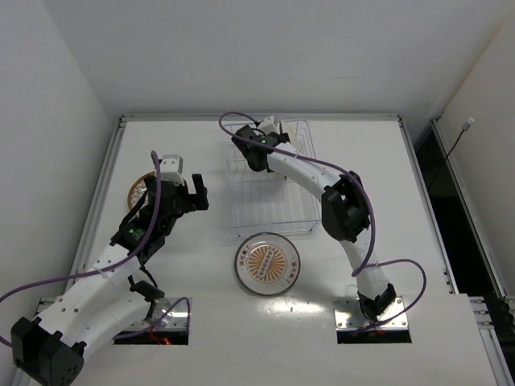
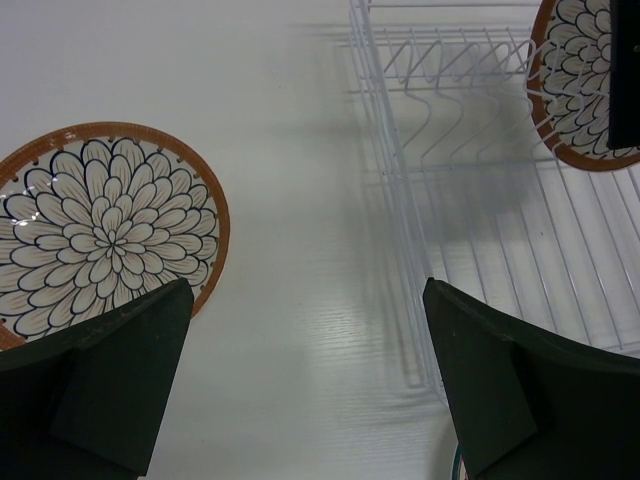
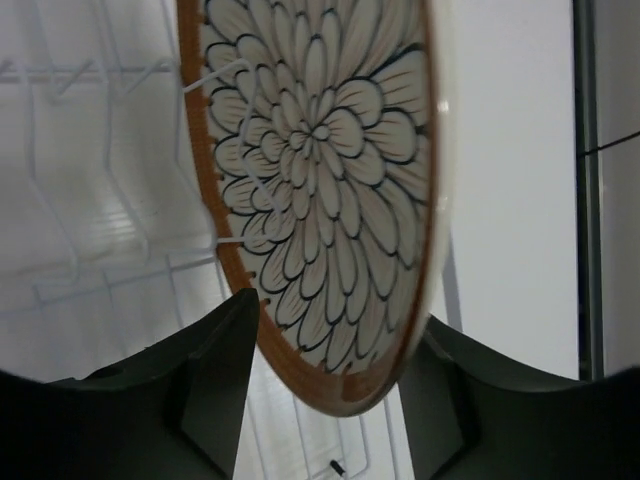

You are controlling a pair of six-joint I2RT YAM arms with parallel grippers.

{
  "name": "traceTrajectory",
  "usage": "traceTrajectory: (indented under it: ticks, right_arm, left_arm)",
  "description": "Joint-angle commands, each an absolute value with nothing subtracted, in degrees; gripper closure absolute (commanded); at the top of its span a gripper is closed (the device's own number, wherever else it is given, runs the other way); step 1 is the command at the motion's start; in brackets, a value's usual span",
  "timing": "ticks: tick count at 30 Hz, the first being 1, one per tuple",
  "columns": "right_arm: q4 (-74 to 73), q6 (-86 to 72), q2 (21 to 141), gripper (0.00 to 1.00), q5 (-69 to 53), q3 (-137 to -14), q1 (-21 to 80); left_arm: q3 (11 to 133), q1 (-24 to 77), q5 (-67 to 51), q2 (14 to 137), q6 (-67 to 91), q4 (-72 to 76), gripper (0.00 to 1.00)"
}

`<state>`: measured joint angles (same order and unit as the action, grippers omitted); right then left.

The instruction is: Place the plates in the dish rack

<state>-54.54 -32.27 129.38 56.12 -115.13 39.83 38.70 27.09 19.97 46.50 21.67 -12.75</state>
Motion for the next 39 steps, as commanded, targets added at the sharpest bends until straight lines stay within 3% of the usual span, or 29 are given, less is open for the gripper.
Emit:
traceTrajectory:
  ticks: [1,9,12,15,21,25,31,39]
  right_arm:
    - [-52.29,-32.17,125.25,0.47,49.48,-116.01,39.55]
    - [-52.65,-27.26,109.8,0.1,48.35,-116.82,39.02]
    - [-50.46,-25.93,100.68,0.07,41.59,-110.32,39.02]
    - [-47.03,-26.8,92.58,0.07,30.09,-99.0,39.02]
    - [-27.89,-42.31,61.83,0.07,0.14,-60.78,38.5]
    - [-23.82,-55.78,46.08,0.07,-4.03,-41.63,38.5]
    - [-27.14,-72.58,26.41,0.15,-5.45,-26.92,38.5]
    - [-23.91,-87.35,22.06,0.22,-10.01,-10.82,38.5]
  left_arm:
    - [38.5,27.69,20.48,46.31,21.45,-10.55,0.0]
    - [38.5,27.69,21.71,46.32,20.92,-11.07,0.0]
    - [38.5,27.69,22.85,46.32,20.92,-11.07,0.0]
    - [38.5,27.69,23.46,47.37,20.92,-11.69,0.0]
    - [39.02,27.69,23.99,47.99,20.92,-11.69,0.0]
    - [39.02,27.69,23.99,48.6,20.92,-11.69,0.0]
    - [39.02,27.69,23.99,49.13,20.92,-11.69,0.0]
    - [39.02,27.69,23.99,48.6,20.92,-11.69,0.0]
